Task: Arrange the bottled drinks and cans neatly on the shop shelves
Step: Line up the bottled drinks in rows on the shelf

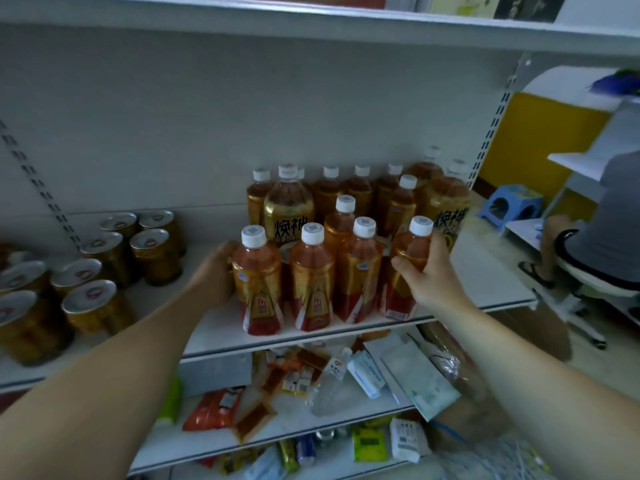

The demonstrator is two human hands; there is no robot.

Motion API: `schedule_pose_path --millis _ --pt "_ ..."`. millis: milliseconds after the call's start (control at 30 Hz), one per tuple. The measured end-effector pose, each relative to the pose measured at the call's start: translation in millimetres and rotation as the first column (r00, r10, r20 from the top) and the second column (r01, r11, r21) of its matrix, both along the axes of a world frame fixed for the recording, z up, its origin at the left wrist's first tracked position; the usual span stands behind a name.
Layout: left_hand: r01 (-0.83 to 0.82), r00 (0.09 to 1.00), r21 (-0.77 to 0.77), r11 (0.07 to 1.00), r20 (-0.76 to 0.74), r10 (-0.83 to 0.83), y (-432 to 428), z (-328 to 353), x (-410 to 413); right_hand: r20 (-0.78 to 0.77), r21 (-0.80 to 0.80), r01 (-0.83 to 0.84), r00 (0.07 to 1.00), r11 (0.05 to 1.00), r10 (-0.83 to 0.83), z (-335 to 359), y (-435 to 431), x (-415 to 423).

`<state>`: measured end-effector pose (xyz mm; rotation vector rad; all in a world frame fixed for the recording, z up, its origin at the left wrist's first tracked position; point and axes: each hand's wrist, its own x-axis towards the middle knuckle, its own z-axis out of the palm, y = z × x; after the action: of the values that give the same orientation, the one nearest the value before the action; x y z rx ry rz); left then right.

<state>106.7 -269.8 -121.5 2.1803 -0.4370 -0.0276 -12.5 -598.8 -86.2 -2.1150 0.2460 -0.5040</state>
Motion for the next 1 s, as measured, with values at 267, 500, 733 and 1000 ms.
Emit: schedule_pose_path --millis 267,500,733,1000 --pt "-0.316 0.949 0.182 0.931 0.077 0.307 32.8 6.5 -57.8 0.001 -0.087 0.066 0.998 0.994 -0.066 -2.3 0.2 -3.7" --pt "-0.395 0.897 0.725 0.564 0.438 0.065 77.4 25.6 -80.5 0.197 -0.118 0.324 0.934 0.939 -0.298 15.5 25.1 -14.9" --pt "-0.39 0.917 0.779 0.491 0.375 0.134 106.9 35.4 -58.9 0.319 -0.401 0.062 0.945 0.914 0.076 82.9 123.4 -13.3" --pt "-0.367 0.929 0.745 0.557 0.319 0.186 134.9 41.0 -30.2 -0.346 -0.704 -0.39 0.918 0.593 0.193 74.1 217.0 18.9"
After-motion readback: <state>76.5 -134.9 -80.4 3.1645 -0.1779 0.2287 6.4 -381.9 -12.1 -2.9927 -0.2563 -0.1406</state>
